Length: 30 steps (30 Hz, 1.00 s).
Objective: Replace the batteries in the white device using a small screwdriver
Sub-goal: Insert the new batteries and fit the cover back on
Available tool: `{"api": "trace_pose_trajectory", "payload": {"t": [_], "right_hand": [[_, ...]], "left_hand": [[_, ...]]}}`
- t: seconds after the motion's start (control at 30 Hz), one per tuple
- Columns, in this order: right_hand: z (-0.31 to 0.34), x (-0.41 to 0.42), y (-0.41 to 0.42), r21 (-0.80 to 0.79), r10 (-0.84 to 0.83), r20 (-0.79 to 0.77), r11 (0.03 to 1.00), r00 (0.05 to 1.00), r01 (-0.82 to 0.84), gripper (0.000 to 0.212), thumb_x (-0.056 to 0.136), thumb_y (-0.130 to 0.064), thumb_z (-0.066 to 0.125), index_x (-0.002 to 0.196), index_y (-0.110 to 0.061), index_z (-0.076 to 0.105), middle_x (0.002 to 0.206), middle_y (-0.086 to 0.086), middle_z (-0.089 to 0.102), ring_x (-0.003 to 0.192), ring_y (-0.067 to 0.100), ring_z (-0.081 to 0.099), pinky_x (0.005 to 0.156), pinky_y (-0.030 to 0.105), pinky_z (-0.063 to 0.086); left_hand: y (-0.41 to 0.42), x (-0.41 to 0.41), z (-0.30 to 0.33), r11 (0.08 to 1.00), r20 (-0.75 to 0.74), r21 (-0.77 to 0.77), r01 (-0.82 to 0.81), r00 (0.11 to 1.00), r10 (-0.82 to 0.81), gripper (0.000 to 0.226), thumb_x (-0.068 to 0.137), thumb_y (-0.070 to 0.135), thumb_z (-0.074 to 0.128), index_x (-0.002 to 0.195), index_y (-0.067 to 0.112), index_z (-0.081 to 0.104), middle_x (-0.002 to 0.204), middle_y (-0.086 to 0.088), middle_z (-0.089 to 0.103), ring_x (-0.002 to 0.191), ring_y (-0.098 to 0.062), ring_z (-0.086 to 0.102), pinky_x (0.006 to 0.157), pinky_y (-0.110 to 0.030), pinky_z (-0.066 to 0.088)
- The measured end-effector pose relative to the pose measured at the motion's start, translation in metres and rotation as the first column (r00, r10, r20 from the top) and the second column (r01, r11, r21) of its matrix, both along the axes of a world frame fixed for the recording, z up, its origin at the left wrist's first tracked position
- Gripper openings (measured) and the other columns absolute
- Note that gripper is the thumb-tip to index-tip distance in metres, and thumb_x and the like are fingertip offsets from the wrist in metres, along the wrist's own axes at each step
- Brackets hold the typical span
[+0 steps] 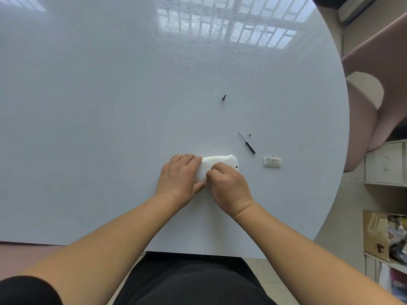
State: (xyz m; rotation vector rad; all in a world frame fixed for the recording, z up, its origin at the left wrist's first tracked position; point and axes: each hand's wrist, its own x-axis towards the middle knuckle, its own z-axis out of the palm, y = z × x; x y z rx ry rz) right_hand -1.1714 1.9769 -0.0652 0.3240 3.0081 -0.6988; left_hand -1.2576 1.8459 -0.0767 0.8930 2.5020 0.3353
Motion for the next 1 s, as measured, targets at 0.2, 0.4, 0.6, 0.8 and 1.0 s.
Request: {"api": "trace_pose_trajectory", "payload": {"t": [0.2,0.4,0.6,0.8,1.0], "right_hand": [[0.002,-0.004,-0.005,-0.058,-0.145,0.046,0.987,0.988,0.147,0.016,0.080,-0.009,0.066,0.066,-0.004,0.061,0.070,0.009,0.058,0.060,0.032,0.053,0.045,0.037,0.046],[0.000,-0.011,0.002,0.082,-0.501,0.237,0.864,0.832,0.497,0.069,0.061,-0.047,0.068,0.119,-0.018,0.045,0.116,0.004,0.042,0.103,0.027,0.041,0.086,0.037,0.042],[-0.008,-0.009,0.012,-0.025,-0.523,0.417,0.811,0.743,0.584,0.090,0.056,-0.061,0.065,0.130,-0.021,0.034,0.119,0.002,0.041,0.112,0.027,0.041,0.082,0.037,0.044],[-0.013,-0.002,0.020,-0.097,-0.496,0.390,0.816,0.776,0.570,0.091,0.057,-0.062,0.073,0.129,-0.023,0.033,0.120,-0.001,0.038,0.113,0.024,0.042,0.076,0.032,0.039],[-0.015,-0.007,0.024,-0.126,-0.503,0.405,0.797,0.764,0.591,0.092,0.057,-0.057,0.080,0.128,-0.023,0.034,0.122,0.000,0.039,0.113,0.026,0.042,0.081,0.035,0.042]], "left_hand": [[0.000,0.000,0.000,1.000,-0.006,0.002,0.000,1.000,0.000,0.056,0.080,0.057,0.059,0.125,0.026,0.047,0.127,0.008,0.051,0.115,-0.021,0.044,0.089,-0.036,0.043],[0.001,0.000,0.002,1.000,-0.007,0.002,0.003,1.000,-0.003,0.056,0.078,0.055,0.061,0.124,0.025,0.048,0.125,0.008,0.052,0.114,-0.022,0.045,0.088,-0.037,0.044],[0.001,0.000,0.002,1.000,-0.006,-0.005,0.005,1.000,-0.005,0.060,0.074,0.051,0.068,0.124,0.025,0.048,0.126,0.008,0.052,0.114,-0.022,0.045,0.088,-0.038,0.044],[0.001,-0.002,0.002,1.000,-0.007,-0.017,0.015,1.000,-0.015,0.061,0.072,0.052,0.068,0.124,0.027,0.047,0.126,0.009,0.051,0.115,-0.021,0.044,0.089,-0.037,0.044],[0.002,-0.001,0.002,1.000,-0.008,-0.025,0.016,1.000,-0.016,0.063,0.073,0.052,0.069,0.126,0.027,0.046,0.127,0.009,0.051,0.116,-0.020,0.043,0.090,-0.036,0.044]]}}
